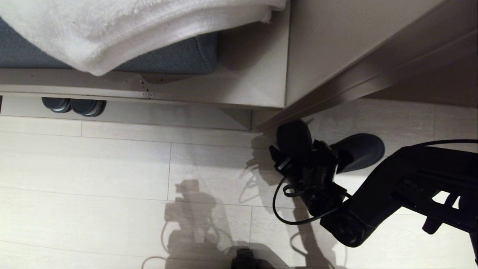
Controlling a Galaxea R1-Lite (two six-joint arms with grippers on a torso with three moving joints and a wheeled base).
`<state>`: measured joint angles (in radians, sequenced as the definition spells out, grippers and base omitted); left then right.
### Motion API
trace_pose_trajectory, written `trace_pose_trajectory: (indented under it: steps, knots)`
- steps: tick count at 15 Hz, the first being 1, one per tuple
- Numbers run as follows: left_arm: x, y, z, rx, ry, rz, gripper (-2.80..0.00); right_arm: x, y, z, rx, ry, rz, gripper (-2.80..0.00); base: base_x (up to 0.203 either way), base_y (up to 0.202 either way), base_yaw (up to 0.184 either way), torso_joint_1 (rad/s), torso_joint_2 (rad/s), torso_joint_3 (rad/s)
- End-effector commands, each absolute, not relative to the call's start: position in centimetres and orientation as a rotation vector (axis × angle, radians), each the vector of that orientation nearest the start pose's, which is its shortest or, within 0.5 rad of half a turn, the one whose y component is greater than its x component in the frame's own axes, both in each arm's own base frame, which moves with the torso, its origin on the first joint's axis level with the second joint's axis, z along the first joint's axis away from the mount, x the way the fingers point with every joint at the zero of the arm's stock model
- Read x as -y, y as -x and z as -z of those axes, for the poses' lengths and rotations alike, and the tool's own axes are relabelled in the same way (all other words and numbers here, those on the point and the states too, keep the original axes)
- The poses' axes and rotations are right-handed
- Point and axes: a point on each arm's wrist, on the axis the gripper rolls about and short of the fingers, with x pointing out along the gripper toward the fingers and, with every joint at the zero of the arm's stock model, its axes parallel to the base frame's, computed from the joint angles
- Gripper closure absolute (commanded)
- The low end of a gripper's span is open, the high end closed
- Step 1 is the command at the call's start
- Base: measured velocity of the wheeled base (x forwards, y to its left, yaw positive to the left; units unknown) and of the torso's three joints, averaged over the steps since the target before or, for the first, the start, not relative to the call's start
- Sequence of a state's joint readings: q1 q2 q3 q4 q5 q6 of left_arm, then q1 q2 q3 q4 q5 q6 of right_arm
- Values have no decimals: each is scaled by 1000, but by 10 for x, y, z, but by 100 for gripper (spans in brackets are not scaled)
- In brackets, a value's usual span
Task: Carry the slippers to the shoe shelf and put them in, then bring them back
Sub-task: Place the slippers on the floor
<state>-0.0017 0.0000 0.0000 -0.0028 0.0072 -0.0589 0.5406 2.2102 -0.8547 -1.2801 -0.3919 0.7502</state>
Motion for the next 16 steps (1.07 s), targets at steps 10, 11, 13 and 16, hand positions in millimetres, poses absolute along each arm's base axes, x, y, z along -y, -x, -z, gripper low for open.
trace_pose_trajectory:
  steps: [10,11,13,16]
  knots:
    - [0,23,-76,5,60,-6,0,-123,-304,-81,-36,-408,74,-280,0,0,0,0,0,0]
    - [0,23,-76,5,60,-6,0,-114,-304,-79,-41,-391,102,-280,0,0,0,0,0,0]
    - [0,23,-76,5,60,-6,0,-95,-302,-74,-63,-305,162,-280,0,0,0,0,0,0]
    - [0,23,-76,5,60,-6,0,-65,-310,-72,-63,-209,254,-280,0,0,0,0,0,0]
